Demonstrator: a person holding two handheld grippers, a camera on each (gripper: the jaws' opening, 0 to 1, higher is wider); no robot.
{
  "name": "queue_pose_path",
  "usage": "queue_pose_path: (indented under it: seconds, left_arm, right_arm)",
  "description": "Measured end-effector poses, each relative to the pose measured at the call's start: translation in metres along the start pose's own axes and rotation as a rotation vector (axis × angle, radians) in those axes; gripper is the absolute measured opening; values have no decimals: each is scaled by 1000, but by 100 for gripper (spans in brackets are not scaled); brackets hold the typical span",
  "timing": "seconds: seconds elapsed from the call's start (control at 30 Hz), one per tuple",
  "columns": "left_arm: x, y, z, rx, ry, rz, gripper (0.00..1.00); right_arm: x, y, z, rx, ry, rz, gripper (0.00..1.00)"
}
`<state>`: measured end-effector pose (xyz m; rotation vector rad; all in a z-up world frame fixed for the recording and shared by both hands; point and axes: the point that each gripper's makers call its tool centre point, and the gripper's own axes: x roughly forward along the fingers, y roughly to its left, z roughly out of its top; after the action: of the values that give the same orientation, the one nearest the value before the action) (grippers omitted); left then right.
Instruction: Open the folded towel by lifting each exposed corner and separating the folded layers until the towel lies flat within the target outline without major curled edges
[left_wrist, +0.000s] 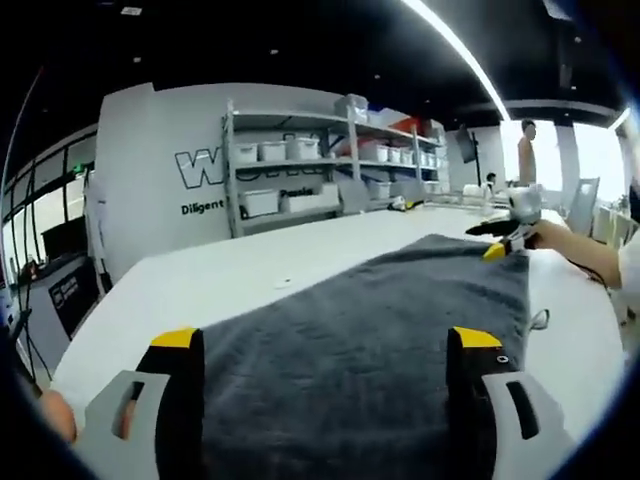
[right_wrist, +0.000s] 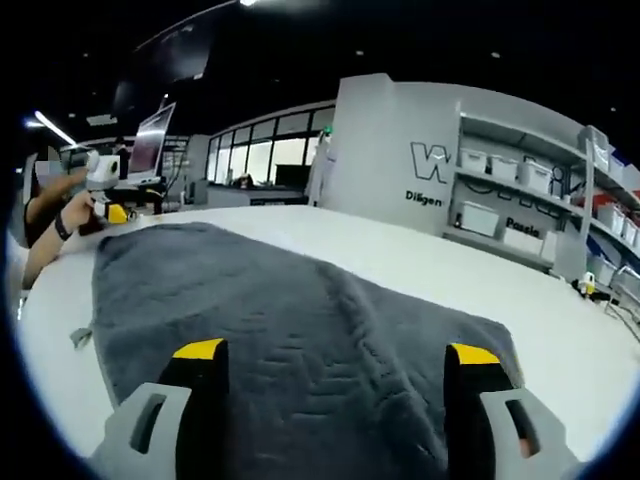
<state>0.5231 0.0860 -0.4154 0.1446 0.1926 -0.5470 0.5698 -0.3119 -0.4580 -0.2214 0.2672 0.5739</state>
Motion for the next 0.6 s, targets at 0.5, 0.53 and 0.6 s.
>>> queue_pose_path:
  seconds: [0.5,0.53,0.6]
  left_arm:
    - [1,2,-1,-4,2,-1,99]
    - [1,3,-2,-6,4,-1,99]
    - [1,5,-3,-7,8,5,99]
  right_arm:
    - [44,-24,-8,39,119,50,92]
    - [46,-25,-8,68,117,59,92]
    - [49,-25,-10,127,114,76,93]
